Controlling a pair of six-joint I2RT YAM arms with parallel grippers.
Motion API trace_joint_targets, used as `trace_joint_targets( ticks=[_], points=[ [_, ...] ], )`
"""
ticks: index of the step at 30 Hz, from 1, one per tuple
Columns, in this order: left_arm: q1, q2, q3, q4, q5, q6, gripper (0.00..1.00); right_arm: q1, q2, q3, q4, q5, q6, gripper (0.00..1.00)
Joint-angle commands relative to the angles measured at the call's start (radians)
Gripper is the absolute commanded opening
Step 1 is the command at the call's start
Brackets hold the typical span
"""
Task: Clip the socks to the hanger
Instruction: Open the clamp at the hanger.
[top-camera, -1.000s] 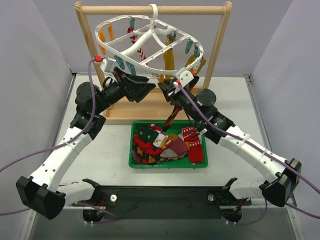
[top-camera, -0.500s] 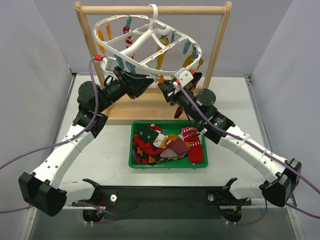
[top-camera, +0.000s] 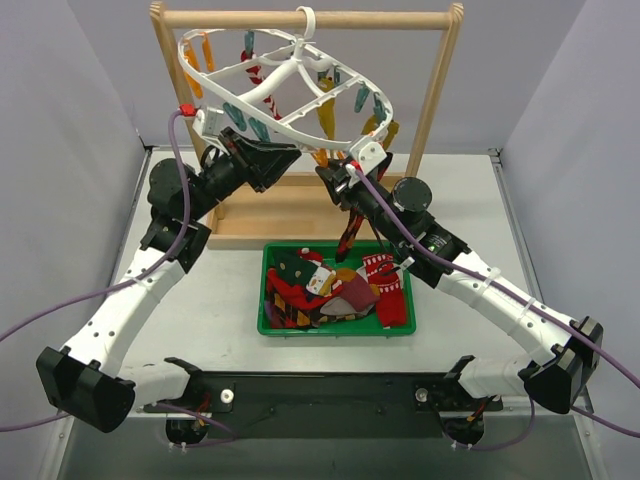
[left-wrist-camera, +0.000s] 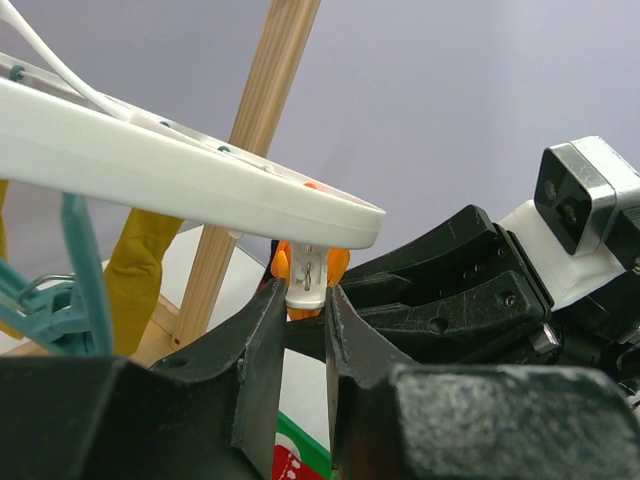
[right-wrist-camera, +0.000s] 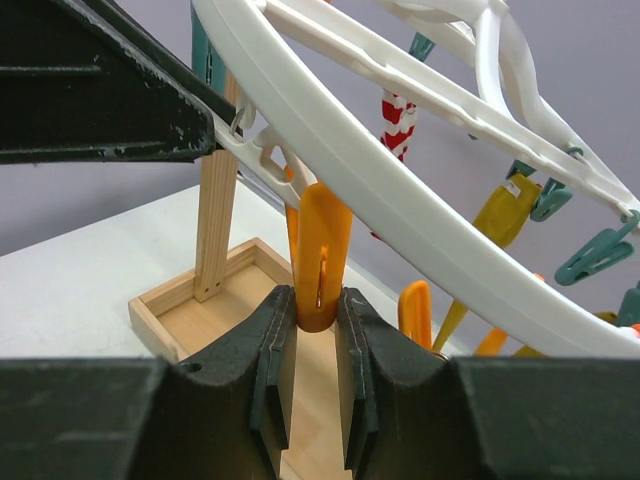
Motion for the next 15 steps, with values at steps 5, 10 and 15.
trace_joint_targets(
  ticks=[5, 10, 15],
  points=[
    [0.099, -0.076, 0.069, 0.003, 0.021, -0.031, 0.29, -0.041, -0.015, 0.012, 0.032, -0.002, -0.019, 0.0],
    [0.122, -0.117, 0.044, -0.053, 0.044, -0.031, 0.36, -0.041, -0.006, 0.03, 0.026, -0.015, -0.02, 0.0],
    [0.128, -0.133, 0.026, -0.095, 0.035, -0.028, 0.9, -0.043, -0.002, 0.036, 0.02, -0.019, -0.016, 0.0]
  ],
)
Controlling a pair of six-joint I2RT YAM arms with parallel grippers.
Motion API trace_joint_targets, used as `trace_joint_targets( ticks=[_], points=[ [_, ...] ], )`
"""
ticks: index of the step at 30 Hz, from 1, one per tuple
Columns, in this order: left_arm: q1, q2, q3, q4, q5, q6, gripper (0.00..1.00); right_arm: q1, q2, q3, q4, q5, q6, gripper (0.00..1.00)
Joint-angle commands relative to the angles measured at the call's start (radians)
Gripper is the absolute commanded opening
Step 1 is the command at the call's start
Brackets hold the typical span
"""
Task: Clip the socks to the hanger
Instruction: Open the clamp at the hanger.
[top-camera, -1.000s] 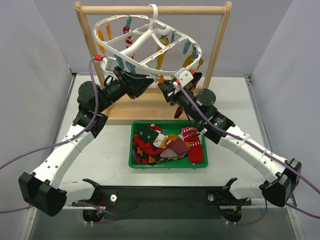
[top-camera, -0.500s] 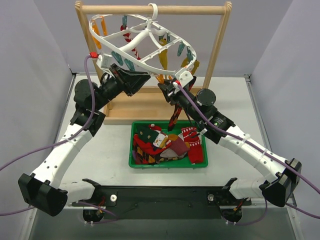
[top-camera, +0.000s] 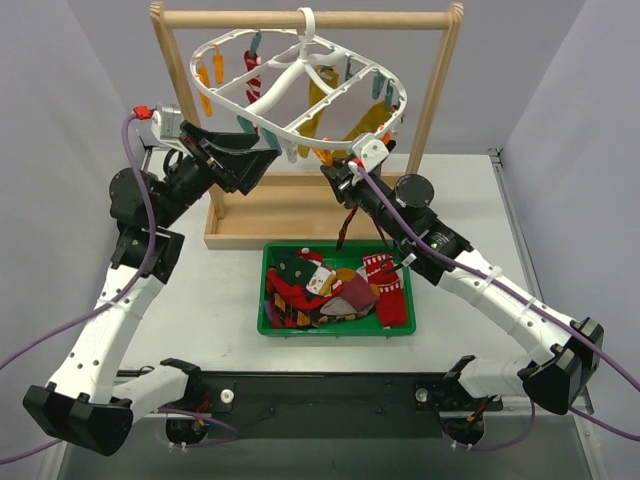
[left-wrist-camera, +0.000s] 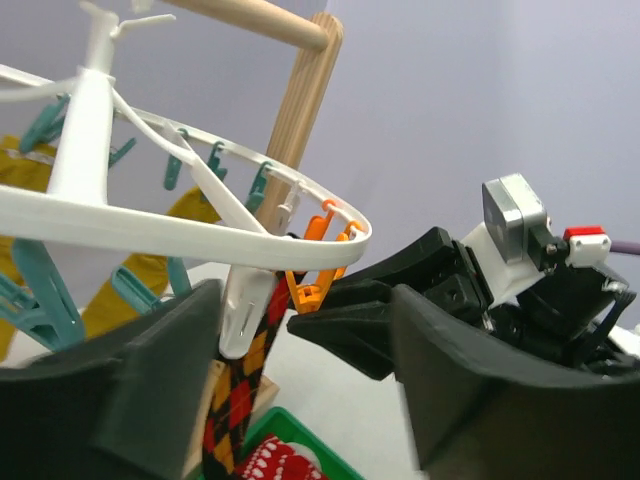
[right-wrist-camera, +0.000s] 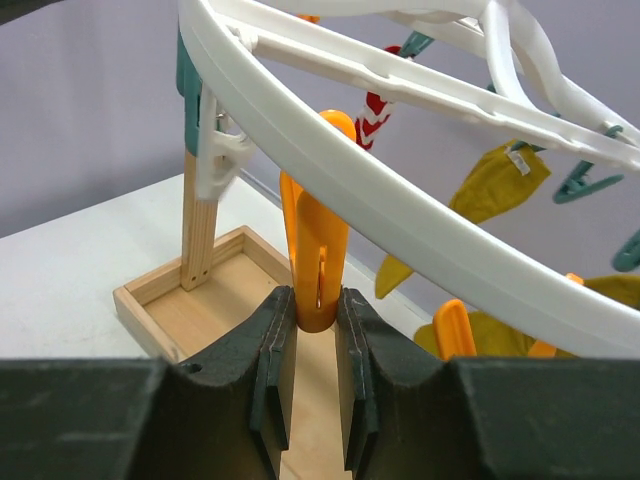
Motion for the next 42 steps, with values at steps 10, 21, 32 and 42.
trace_joint_targets(
  ticks=[10, 21, 32, 42],
  points=[
    [-0.063, 0.019, 0.055, 0.114, 0.164, -0.05, 0.97, 0.037, 0.015, 0.055, 0.057, -0.005, 0.038, 0.0],
    [-0.176, 0.092, 0.052, 0.028, -0.021, -0.076, 0.97, 0.094, 0.041, 0.099, 0.038, 0.029, 0.049, 0.0],
    [-0.176, 0.057, 0.041, -0.036, -0.046, -0.031, 0.97, 0.101, 0.033, 0.101, 0.021, 0.053, 0.03, 0.0],
    [-0.162, 0.036, 0.024, -0.082, -0.069, 0.021, 0.93, 0.101, 0.026, 0.095, 0.014, 0.064, 0.015, 0.0]
  ],
)
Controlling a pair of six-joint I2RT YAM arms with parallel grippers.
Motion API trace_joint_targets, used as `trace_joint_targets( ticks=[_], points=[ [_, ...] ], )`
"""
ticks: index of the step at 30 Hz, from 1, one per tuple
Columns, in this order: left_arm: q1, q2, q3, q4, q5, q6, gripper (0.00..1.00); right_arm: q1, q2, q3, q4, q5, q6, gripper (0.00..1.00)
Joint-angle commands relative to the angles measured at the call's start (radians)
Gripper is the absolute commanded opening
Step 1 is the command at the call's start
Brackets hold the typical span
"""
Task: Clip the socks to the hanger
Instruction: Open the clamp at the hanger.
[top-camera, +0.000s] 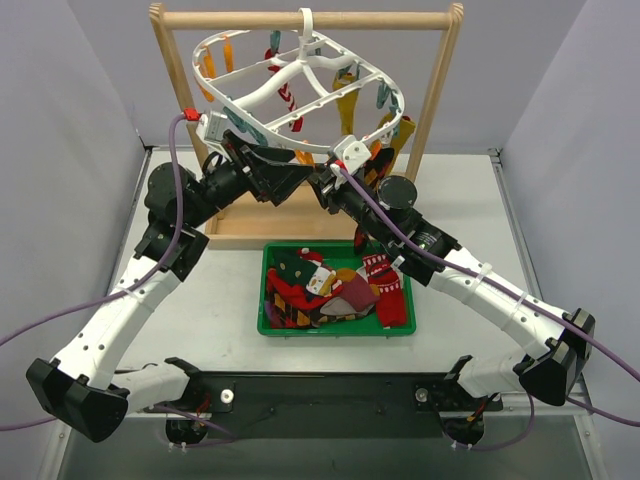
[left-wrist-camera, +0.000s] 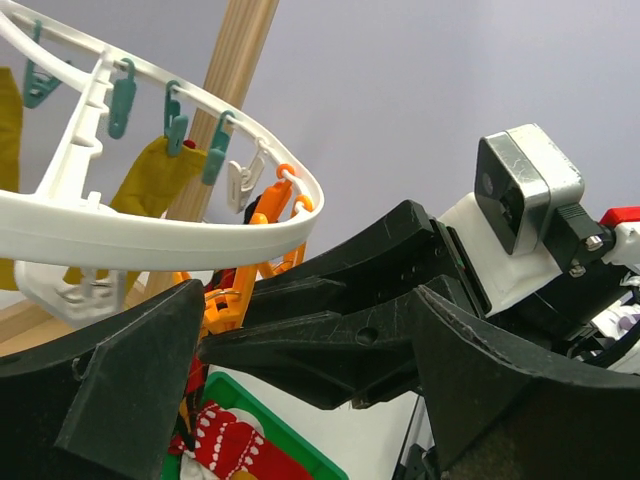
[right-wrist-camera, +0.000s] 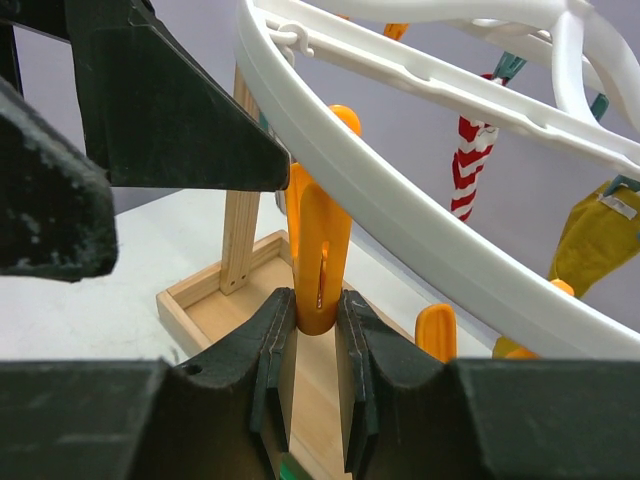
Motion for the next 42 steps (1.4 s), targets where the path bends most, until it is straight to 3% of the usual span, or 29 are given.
trace_joint_targets(
  ticks=[1, 25, 42],
  points=[
    [0.014, -0.024, 0.009, -0.027, -0.031, 0.027, 0.92, 0.009, -0.023, 0.033, 0.051, 0.018, -0.014, 0.0],
    [0.015, 0.06, 0.011, 0.041, -0.094, 0.015, 0.86, 0.009, -0.027, 0.028, 0.066, -0.017, 0.032, 0.0],
    [0.012, 0.094, 0.052, 0.07, -0.105, 0.021, 0.67, 0.018, -0.007, 0.025, 0.065, -0.031, 0.043, 0.0]
  ],
)
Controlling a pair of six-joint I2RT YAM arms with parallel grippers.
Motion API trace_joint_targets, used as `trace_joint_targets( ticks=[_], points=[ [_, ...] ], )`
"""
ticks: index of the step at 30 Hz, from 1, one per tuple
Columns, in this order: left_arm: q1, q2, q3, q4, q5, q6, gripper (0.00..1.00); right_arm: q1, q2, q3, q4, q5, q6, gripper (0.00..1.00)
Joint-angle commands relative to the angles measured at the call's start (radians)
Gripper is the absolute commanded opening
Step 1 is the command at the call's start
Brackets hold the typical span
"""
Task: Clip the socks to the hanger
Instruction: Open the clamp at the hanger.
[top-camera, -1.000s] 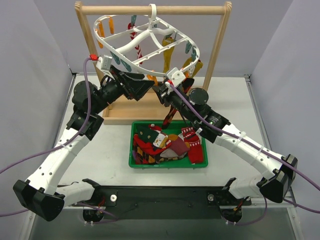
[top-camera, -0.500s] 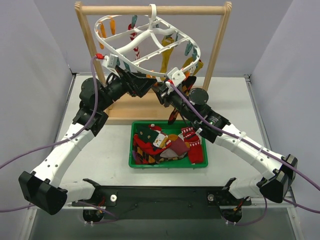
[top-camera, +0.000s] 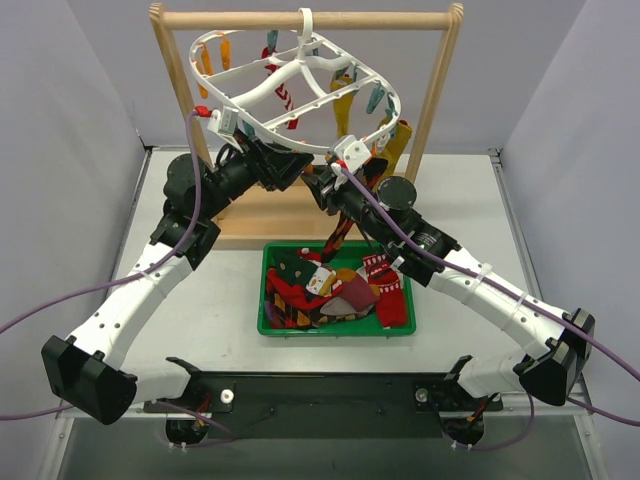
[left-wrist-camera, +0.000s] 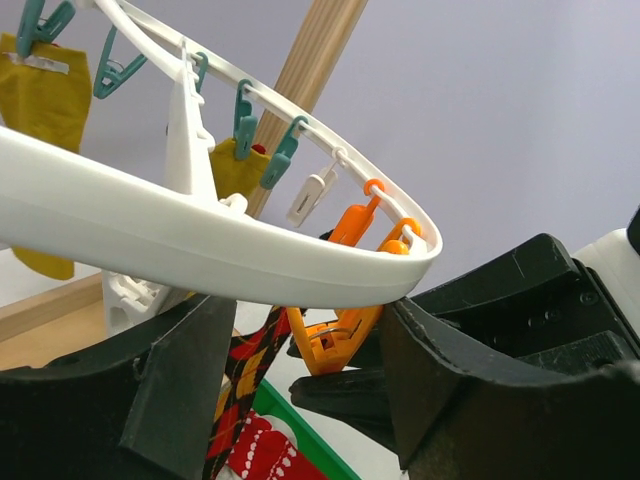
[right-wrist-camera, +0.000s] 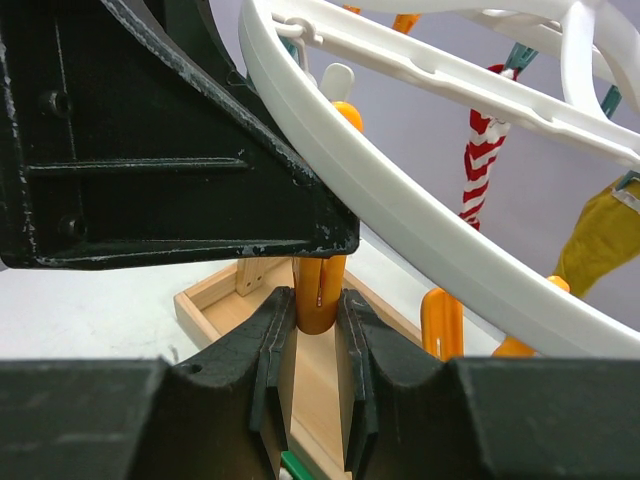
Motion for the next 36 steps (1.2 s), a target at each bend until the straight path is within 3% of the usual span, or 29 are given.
trace_joint_targets(
  ticks=[1, 12, 21, 26, 29, 30, 36],
  points=[
    [-0.002, -0.001, 0.052, 0.051, -0.011, 0.001, 0.67, 0.011, -0.006, 0.023, 0.064, -0.015, 0.007, 0.0],
    [-0.002, -0.005, 0.061, 0.065, -0.01, 0.003, 0.6, 0.011, -0.002, 0.022, 0.057, -0.017, 0.006, 0.0],
    [-0.002, -0.013, 0.046, 0.096, 0.035, 0.018, 0.31, 0.012, -0.002, 0.023, 0.058, -0.02, 0.001, 0.0],
    [-0.002, -0.022, 0.038, 0.096, 0.038, 0.026, 0.17, 0.012, -0.008, 0.02, 0.066, -0.017, 0.001, 0.07],
    [-0.002, -0.028, 0.032, 0.099, 0.041, 0.035, 0.08, 0.012, -0.017, 0.014, 0.077, -0.009, -0.003, 0.23],
    [-0.002, -0.028, 0.032, 0.099, 0.039, 0.038, 0.0, 0.012, -0.025, 0.007, 0.081, -0.004, -0.006, 0.29],
    [-0.002, -0.035, 0.026, 0.085, 0.029, 0.045, 0.0, 0.009, -0.066, -0.026, 0.084, 0.028, -0.034, 0.38]
  ],
)
